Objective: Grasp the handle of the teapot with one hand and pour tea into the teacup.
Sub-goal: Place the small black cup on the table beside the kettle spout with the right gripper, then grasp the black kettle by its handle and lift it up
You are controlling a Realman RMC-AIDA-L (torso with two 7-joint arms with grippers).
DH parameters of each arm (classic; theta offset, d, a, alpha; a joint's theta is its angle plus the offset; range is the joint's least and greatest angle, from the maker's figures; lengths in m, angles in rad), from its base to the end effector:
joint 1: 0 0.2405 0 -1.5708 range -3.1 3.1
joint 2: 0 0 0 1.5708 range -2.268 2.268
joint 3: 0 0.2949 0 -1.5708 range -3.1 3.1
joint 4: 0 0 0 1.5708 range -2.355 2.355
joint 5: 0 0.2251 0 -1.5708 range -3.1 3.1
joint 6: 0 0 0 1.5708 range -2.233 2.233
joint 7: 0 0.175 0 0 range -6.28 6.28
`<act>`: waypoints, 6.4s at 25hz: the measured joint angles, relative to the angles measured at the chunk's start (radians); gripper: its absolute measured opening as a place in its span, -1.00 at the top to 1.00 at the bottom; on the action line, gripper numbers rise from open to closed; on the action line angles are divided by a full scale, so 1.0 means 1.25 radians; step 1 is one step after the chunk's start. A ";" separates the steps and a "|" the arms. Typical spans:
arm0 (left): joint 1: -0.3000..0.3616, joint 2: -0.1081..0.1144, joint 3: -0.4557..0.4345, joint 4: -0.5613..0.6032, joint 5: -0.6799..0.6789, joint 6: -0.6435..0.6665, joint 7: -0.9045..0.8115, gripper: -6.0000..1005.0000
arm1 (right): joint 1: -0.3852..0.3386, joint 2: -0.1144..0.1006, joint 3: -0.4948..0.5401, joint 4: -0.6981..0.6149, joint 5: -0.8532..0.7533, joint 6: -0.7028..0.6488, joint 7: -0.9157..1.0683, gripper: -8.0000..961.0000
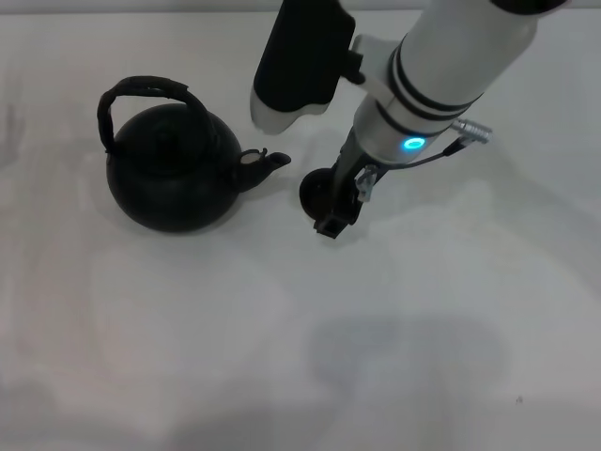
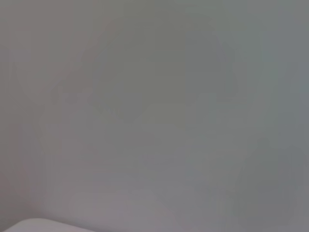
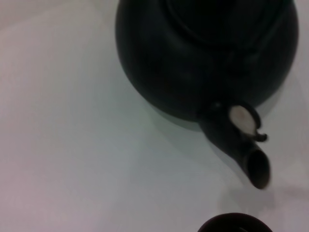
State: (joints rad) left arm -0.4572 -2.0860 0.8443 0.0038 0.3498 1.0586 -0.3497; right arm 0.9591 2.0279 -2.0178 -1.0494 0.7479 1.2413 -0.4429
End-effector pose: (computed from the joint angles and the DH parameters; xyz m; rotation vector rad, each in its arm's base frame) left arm -0.4347 0.3729 -0.0082 -1.3181 -0.8454 -0.6427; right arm 0.1368 0.3989 -0.1605 -2.7758 0.3386 -0.7701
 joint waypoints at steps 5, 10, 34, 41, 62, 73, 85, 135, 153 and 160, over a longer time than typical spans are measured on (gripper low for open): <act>-0.001 0.001 0.002 -0.002 0.001 0.000 0.000 -0.75 | 0.001 0.000 -0.038 0.001 0.009 -0.012 0.001 -0.49; -0.002 0.001 0.003 -0.004 0.001 -0.001 0.000 -0.75 | 0.003 0.000 -0.070 0.001 0.027 -0.031 0.002 -0.49; -0.012 0.001 0.001 -0.003 0.001 -0.003 -0.031 -0.75 | 0.014 0.000 -0.142 0.050 0.069 -0.060 -0.004 -0.50; -0.012 0.001 0.003 0.000 0.001 -0.002 -0.031 -0.75 | 0.014 0.000 -0.145 0.045 0.079 -0.061 -0.003 -0.50; -0.012 0.003 0.000 0.001 0.000 -0.001 -0.031 -0.75 | 0.000 0.000 -0.129 0.037 0.115 -0.136 0.006 -0.81; -0.007 0.003 0.003 -0.001 0.003 -0.001 -0.031 -0.75 | -0.098 -0.004 0.089 0.052 0.160 -0.096 -0.120 -0.80; -0.005 0.002 0.003 0.002 0.006 -0.001 -0.031 -0.75 | -0.191 -0.015 0.513 0.196 0.212 0.029 -0.331 -0.80; 0.047 -0.002 0.070 -0.010 0.015 0.105 0.002 -0.75 | -0.142 0.000 1.074 0.861 1.249 -0.374 -2.039 -0.75; 0.199 0.000 0.322 -0.032 0.059 0.371 0.026 -0.75 | -0.173 0.000 1.129 0.855 1.252 -0.373 -2.026 -0.75; 0.126 0.003 0.411 -0.031 0.068 0.326 0.028 -0.75 | -0.172 0.000 1.130 0.857 1.252 -0.369 -2.007 -0.75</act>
State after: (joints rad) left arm -0.2991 -2.0825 1.3586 -0.0355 0.4352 1.4662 -0.3144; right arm 0.7436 2.0279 -0.6058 0.0213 2.3133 0.7797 -2.9512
